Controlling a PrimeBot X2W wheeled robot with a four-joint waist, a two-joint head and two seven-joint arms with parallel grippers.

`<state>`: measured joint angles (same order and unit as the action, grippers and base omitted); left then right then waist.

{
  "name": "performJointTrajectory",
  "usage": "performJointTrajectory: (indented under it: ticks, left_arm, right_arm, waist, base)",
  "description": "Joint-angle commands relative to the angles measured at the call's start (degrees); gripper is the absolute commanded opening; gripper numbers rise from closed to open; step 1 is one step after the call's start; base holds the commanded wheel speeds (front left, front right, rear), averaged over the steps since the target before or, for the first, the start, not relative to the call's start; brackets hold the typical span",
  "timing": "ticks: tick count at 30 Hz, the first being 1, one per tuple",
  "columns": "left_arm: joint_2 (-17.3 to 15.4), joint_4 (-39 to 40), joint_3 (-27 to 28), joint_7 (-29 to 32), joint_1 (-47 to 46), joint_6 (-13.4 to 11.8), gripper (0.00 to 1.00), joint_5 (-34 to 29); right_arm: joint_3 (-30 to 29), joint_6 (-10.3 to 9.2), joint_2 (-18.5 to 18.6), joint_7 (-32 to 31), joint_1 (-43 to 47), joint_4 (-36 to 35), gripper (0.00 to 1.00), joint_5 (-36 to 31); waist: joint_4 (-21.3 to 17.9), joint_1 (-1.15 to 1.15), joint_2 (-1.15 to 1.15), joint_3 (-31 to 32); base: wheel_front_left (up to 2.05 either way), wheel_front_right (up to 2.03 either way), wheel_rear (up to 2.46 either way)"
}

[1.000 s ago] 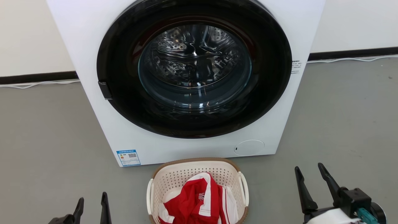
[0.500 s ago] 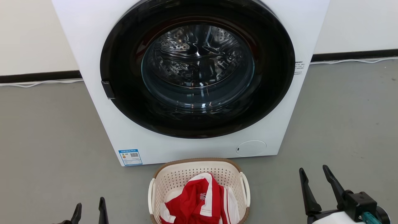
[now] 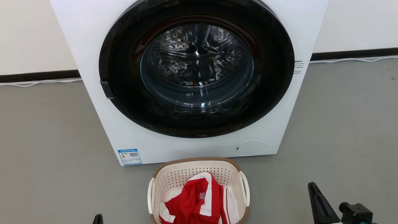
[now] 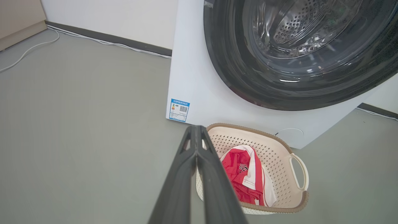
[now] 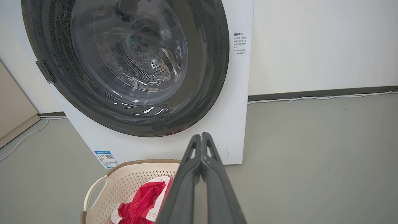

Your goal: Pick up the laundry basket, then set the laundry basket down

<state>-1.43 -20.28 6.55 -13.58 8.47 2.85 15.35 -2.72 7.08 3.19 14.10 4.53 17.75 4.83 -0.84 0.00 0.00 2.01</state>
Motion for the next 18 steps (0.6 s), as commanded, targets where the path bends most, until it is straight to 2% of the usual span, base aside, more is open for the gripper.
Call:
performJointTrajectory:
  ticks: [1,5,9,18]
  left_arm:
    - [-0.3,1.2,0.3,0.3,-1.1,0.1,0.00,1.5]
    - [-0.4,1.4,0.3,1.0,-1.5,0.3,0.00,4.0]
    - [-0.4,1.7,0.2,1.6,-2.0,0.5,0.00,7.1]
    - [-0.5,2.1,0.1,3.0,-2.9,0.8,0.00,12.7]
  right_arm:
    - [-0.3,0.01,0.5,-0.6,-1.6,-1.1,0.00,1.4]
    - [-0.5,0.02,0.4,-1.2,-1.8,-1.3,0.00,4.3]
    - [-0.5,0.04,0.4,-2.0,-2.1,-1.5,0.00,7.9]
    - [-0.7,0.07,0.3,-3.4,-2.8,-1.7,0.00,14.2]
  waist:
    - [0.0,0.02,0.00,0.0]
    - [0.0,0.13,0.00,0.0]
    - [0.1,0.01,0.00,-0.2]
    - [0.1,0.00,0.00,-0.3]
  base:
    - [0.00,0.00,0.00]
    - [0.00,0.00,0.00]
    - [0.00,0.00,0.00]
    - [0.00,0.00,0.00]
